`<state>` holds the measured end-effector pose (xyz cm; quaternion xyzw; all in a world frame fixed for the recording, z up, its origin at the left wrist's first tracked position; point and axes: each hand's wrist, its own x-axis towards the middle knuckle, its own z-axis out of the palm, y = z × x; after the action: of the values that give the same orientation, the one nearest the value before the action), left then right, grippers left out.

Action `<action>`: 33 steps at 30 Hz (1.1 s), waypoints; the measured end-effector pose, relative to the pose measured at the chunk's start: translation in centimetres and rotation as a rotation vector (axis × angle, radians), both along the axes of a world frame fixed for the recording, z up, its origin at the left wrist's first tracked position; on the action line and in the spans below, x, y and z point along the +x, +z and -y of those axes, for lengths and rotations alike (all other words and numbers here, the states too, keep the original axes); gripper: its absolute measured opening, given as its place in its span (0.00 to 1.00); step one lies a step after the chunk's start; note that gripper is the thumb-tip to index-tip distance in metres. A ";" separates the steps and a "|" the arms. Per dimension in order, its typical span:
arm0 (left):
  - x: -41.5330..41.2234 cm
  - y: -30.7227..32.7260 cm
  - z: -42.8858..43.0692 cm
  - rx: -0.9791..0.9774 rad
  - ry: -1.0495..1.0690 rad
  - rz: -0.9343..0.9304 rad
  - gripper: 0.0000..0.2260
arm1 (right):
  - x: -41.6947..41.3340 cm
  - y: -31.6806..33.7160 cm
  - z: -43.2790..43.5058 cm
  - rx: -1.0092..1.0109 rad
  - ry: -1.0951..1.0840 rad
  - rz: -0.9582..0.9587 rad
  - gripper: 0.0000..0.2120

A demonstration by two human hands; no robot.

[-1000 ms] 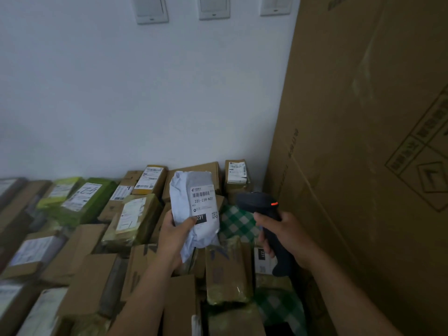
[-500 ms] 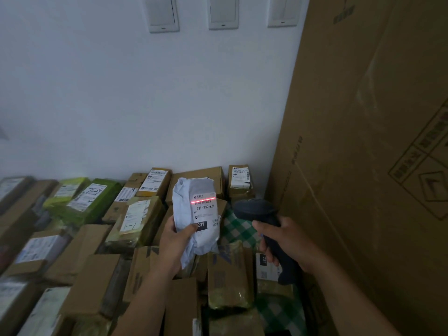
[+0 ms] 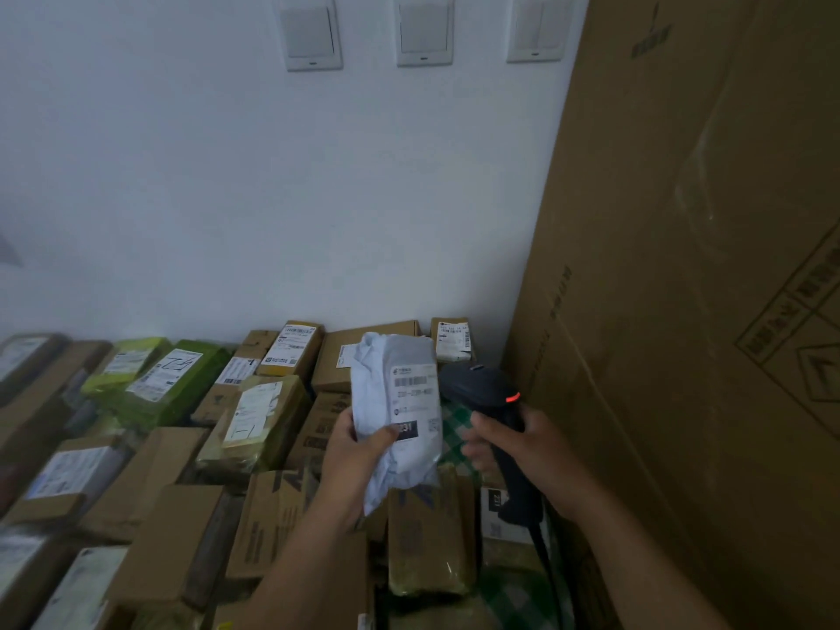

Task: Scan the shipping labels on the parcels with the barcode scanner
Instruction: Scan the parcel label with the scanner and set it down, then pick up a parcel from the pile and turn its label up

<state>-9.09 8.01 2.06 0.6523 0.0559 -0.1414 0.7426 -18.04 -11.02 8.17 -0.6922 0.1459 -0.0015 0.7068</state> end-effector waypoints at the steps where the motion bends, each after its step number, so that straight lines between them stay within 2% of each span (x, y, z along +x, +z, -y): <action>1: -0.3 0.2 0.6 -0.003 -0.018 0.000 0.16 | 0.3 -0.2 0.0 -0.050 -0.019 0.011 0.08; 3: -0.9 1.0 1.8 -0.016 -0.075 0.014 0.16 | 0.7 -0.6 0.1 -0.073 -0.052 0.033 0.06; 5: -1.4 1.6 2.8 -0.046 -0.175 0.027 0.19 | 0.9 -0.9 0.3 -0.014 -0.071 0.041 0.08; 9: -1.2 1.9 4.3 0.034 -0.312 0.110 0.20 | 1.3 -1.9 1.5 0.169 -0.158 0.027 0.21; 12: 0.0 1.4 5.4 0.034 -0.407 0.036 0.24 | 1.7 -2.8 2.8 0.277 -0.201 0.003 0.25; 15: 1.6 0.5 6.9 0.204 -0.432 0.041 0.28 | 2.3 -3.6 4.1 0.243 -0.192 -0.044 0.22; 19: 4.1 -1.4 9.3 0.551 -0.354 0.201 0.34 | 4.1 -4.6 5.6 0.037 -0.181 -0.073 0.09; 21: 5.8 -2.9 10.4 0.723 -0.340 0.191 0.36 | 5.0 -5.6 6.3 0.005 -0.238 -0.088 0.08; 27: 10.2 -8.1 14.2 0.883 -0.390 0.056 0.38 | 7.2 -9.8 7.7 0.010 -0.407 -0.187 0.09; 31: 11.6 -11.6 16.8 1.050 -0.519 -0.138 0.47 | 7.8 -11.8 8.0 0.007 -0.449 -0.235 0.07; 33: 11.8 -13.1 17.1 1.073 -0.520 -0.127 0.48 | 8.0 -12.6 8.1 0.019 -0.453 -0.252 0.08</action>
<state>2.74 -9.07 -11.02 0.9187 0.0021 -0.3092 0.2457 -10.07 -19.15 -4.44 -0.6298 0.3841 -0.0722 0.6713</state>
